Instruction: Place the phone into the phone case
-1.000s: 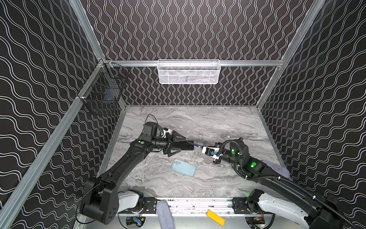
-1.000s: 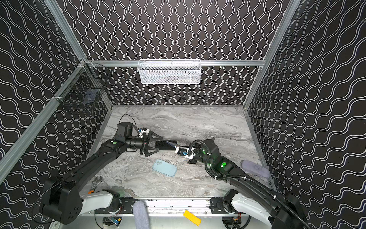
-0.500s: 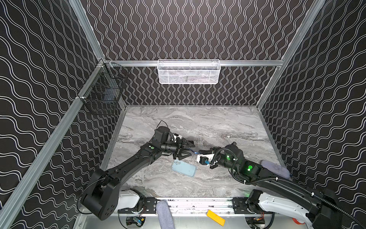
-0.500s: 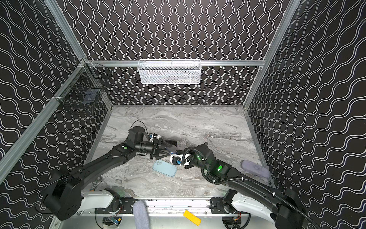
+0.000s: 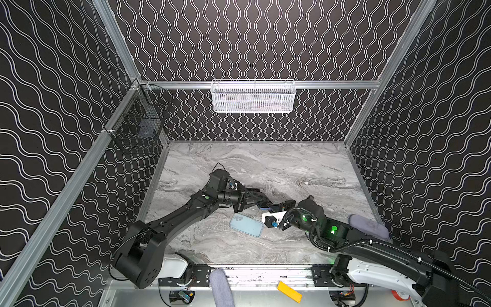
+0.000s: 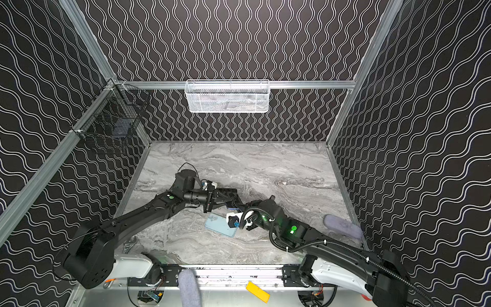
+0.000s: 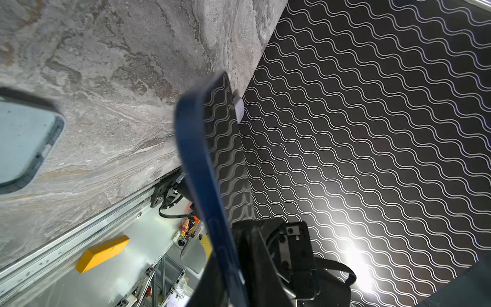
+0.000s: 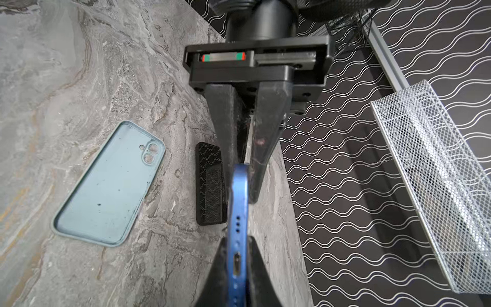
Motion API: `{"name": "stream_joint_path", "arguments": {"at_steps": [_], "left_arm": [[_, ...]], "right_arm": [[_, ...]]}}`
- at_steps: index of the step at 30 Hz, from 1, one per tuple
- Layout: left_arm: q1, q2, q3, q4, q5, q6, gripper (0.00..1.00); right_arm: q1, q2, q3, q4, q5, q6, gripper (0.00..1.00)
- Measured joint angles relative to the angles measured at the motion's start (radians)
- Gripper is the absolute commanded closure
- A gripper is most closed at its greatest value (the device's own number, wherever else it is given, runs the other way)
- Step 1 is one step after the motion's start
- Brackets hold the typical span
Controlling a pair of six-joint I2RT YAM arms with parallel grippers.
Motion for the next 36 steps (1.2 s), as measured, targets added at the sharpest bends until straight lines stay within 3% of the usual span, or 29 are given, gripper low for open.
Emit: {"name": "stream_joint_path", "arguments": {"at_steps": [6, 8, 13, 18, 24, 30, 36], "left_arm": [[0.027, -0.013, -0.019, 0.053, -0.122, 0.066, 1.00], [0.034, -0.030, -0.019, 0.072, -0.175, 0.110, 1.00], [0.031, -0.101, -0.063, 0.223, -0.316, 0.203, 1.00], [-0.002, -0.173, -0.146, 0.365, -0.481, 0.231, 1.00], [-0.050, -0.180, -0.181, 0.525, -0.621, 0.253, 1.00], [-0.090, -0.099, -0.202, 0.672, -0.683, 0.195, 1.00], [-0.127, -0.134, -0.203, 0.701, -0.708, 0.174, 1.00]], "right_arm": [[0.000, -0.125, -0.008, -0.002, 0.005, 0.200, 0.40], [0.000, -0.190, -0.006, -0.005, 0.004, 0.324, 0.38], [0.000, -0.333, 0.021, -0.042, 0.035, 0.827, 0.45], [-0.004, -0.408, 0.005, -0.111, 0.112, 1.426, 0.29], [-0.014, -0.438, -0.144, -0.032, 0.091, 1.896, 0.22], [-0.049, -0.349, -0.228, 0.222, 0.008, 2.098, 0.28], [-0.162, -0.161, -0.266, 0.531, -0.098, 2.218, 0.30]]}}
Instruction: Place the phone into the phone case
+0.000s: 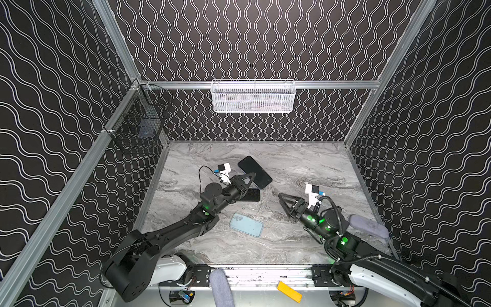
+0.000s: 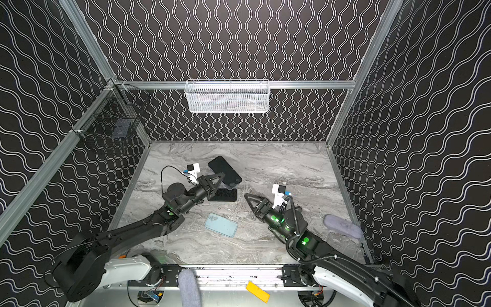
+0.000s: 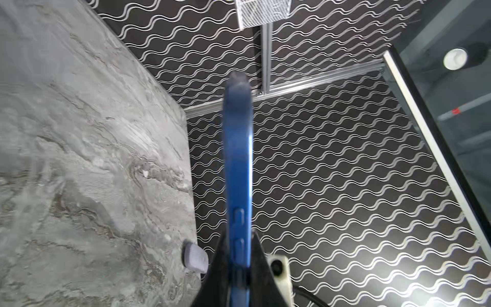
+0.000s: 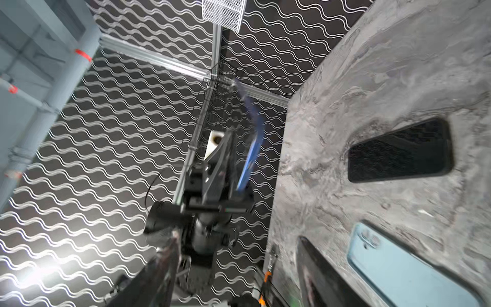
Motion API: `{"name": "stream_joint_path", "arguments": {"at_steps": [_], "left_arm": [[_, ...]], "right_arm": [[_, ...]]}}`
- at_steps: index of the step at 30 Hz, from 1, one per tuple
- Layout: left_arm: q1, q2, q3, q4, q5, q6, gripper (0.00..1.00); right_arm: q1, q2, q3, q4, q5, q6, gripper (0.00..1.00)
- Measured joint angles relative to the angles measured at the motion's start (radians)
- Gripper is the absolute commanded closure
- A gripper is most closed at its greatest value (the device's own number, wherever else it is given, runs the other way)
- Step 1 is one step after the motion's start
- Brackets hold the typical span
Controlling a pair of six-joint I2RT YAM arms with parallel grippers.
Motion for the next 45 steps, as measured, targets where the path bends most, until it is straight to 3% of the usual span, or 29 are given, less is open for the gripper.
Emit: {"name": "stream_joint_path", "arguments": {"at_steps": [5, 17, 21, 30, 39, 45], "left_arm": [[-0.009, -0.055, -0.001, -0.012, -0.027, 0.008, 1.00], [-0.041, -0.040, -0.032, -0.032, -0.041, 0.008, 1.00], [-0.041, -0.087, -0.032, -0.057, -0.066, 0.028, 1.00], [-0.041, -0.121, 0.003, -0.102, -0.072, 0.105, 1.00], [-0.054, -0.087, 0.005, -0.100, -0.058, 0.108, 1.00], [-0.056, -0.090, 0.000, -0.063, -0.070, 0.108, 1.00]], "right_arm": [[-0.034, 0.093, 0.001, 0.158, -0.070, 0.042, 0.33], [-0.053, 0.353, 0.107, 0.426, -0.170, 0.087, 0.37], [-0.053, 0.335, 0.084, 0.465, -0.182, 0.092, 0.36], [-0.057, 0.216, 0.049, 0.369, -0.114, 0.082, 0.34], [-0.063, 0.457, 0.142, 0.510, -0.167, 0.122, 0.50], [-0.062, 0.507, 0.175, 0.565, -0.201, 0.149, 0.61]]}}
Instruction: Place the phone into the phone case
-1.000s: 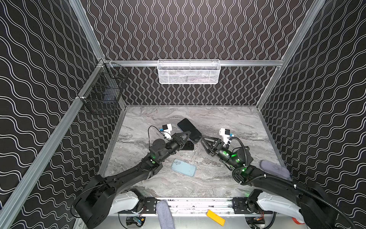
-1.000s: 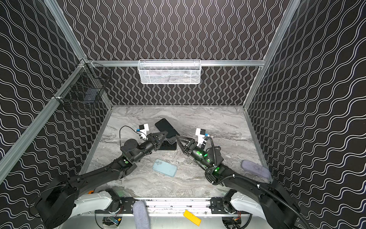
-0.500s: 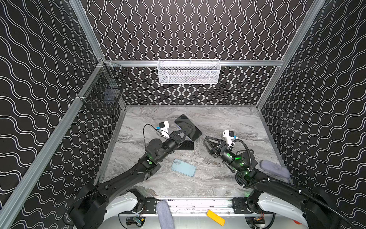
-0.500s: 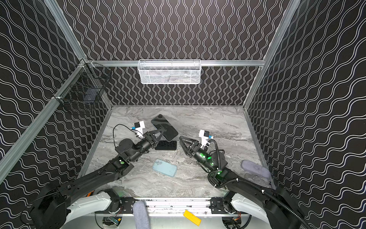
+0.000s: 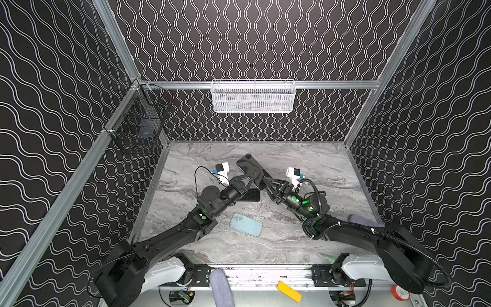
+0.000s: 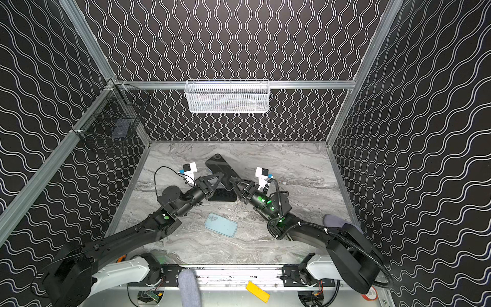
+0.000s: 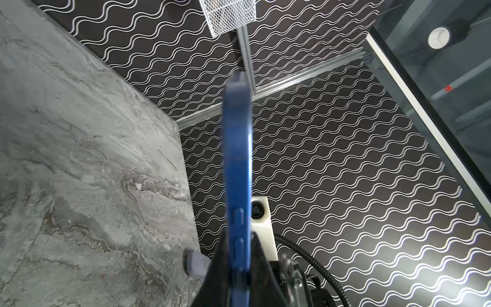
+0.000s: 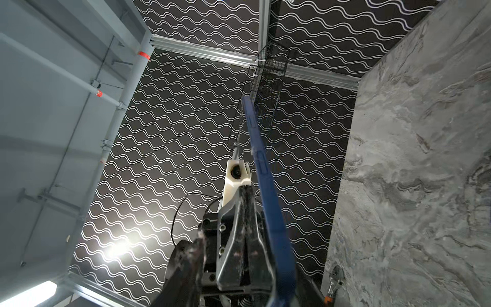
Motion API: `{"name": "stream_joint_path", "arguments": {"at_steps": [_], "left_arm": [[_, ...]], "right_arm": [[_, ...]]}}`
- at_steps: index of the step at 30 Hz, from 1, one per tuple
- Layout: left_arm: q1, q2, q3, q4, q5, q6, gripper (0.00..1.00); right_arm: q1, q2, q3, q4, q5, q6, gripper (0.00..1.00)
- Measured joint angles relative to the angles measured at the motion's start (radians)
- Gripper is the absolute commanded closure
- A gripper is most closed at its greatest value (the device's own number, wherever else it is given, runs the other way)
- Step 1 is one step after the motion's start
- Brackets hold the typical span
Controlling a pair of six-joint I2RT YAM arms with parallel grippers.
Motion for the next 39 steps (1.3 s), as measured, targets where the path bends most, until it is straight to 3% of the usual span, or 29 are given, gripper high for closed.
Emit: {"name": "stream_joint_path", "arguments": {"at_steps": [4, 11, 16, 18, 20, 24, 29, 33, 39], "left_arm": [[-0.006, -0.005, -0.002, 0.013, -0.008, 0.000, 1.00], [-0.019, 0.001, 0.009, 0.034, -0.018, 0.003, 1.00], [-0.031, -0.004, 0.035, 0.012, -0.014, 0.012, 0.99], [-0.033, -0.017, 0.040, -0.010, -0.010, 0.014, 0.74], [-0.036, -0.036, 0.039, -0.045, -0.013, 0.040, 0.55], [-0.035, -0.104, 0.033, -0.177, -0.056, 0.082, 0.03], [-0.035, -0.273, 0.059, -0.420, -0.144, 0.172, 0.01], [-0.035, -0.396, 0.149, -0.718, -0.267, 0.266, 0.02], [-0.017, -0.336, 0.360, -1.214, -0.434, 0.377, 0.01]], "right_arm": [[0.000, -0.003, 0.000, 0.000, -0.006, 0.007, 0.71], [0.000, -0.019, 0.000, -0.025, 0.004, -0.011, 1.00], [0.000, -0.081, 0.006, -0.101, 0.016, -0.053, 1.00], [0.000, -0.109, 0.012, -0.145, 0.020, -0.066, 1.00], [0.000, -0.145, 0.021, -0.209, 0.019, -0.074, 1.00], [-0.014, -0.240, 0.025, -0.365, 0.042, -0.115, 1.00], [-0.030, -0.406, 0.046, -0.656, 0.060, -0.187, 1.00], [-0.046, -0.460, 0.126, -0.928, 0.048, -0.282, 1.00], [-0.037, -0.429, 0.174, -1.224, -0.078, -0.386, 1.00]]}}
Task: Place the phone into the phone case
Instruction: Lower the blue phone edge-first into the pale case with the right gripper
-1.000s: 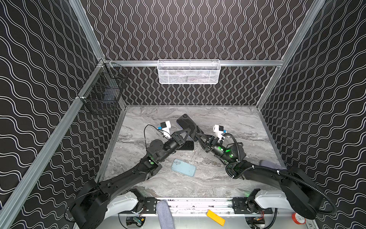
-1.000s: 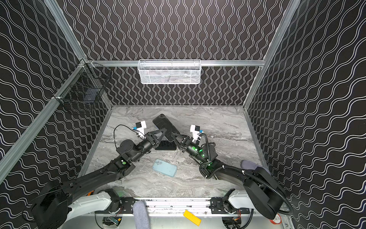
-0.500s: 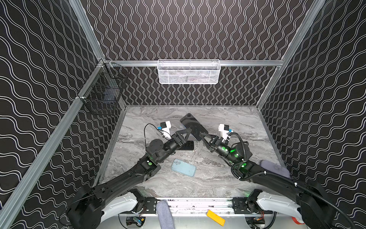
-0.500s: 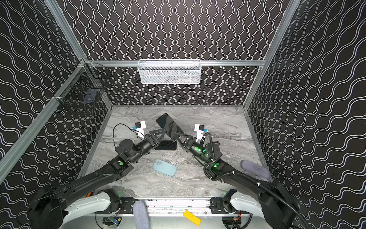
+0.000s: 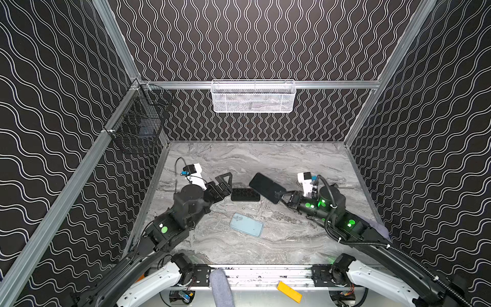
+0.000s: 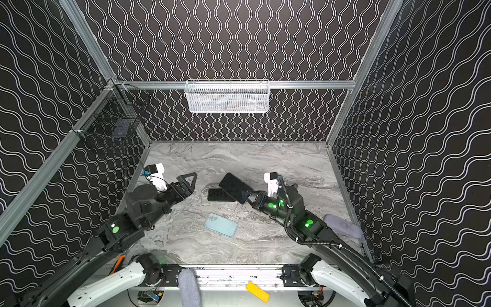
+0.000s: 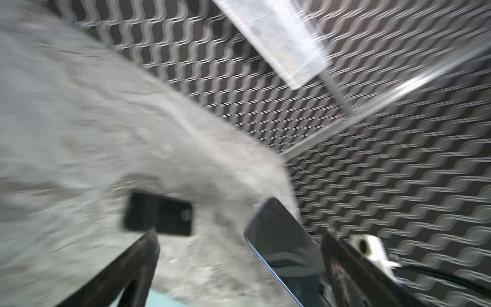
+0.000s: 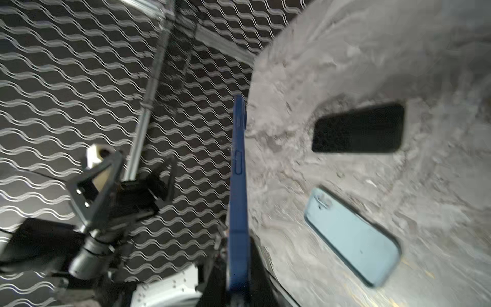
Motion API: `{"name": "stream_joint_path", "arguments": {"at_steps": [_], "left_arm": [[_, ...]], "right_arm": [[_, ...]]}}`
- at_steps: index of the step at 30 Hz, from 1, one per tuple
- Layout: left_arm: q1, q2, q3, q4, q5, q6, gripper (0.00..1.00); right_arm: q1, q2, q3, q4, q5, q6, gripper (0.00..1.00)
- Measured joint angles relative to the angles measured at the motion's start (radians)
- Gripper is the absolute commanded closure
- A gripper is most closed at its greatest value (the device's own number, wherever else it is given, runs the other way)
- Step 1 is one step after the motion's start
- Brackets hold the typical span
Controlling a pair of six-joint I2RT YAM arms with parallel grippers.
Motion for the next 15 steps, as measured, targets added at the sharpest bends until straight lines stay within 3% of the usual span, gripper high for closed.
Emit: {"name": "stream_joint_path", "arguments": {"at_steps": [3, 6, 10, 15], "left_arm": [[0.034, 0.071, -0.004, -0.141, 0.038, 0.047, 0.01], [0.099, 0.126, -0.070, -0.195, 0.147, 0.069, 0.01], [0.228, 0.167, -0.219, -0.168, 0.332, 0.068, 0.01], [0.308, 0.222, -0.316, -0.050, 0.525, 0.055, 0.02]], "right_arm": [[0.051, 0.028, -0.067, -0.054, -0.048, 0.011, 1.00], [0.119, 0.061, -0.129, -0.065, -0.081, 0.052, 1.00], [0.192, 0.108, -0.156, -0.052, -0.073, 0.089, 1.00], [0.209, 0.167, -0.170, -0.003, -0.026, 0.111, 1.00]]}}
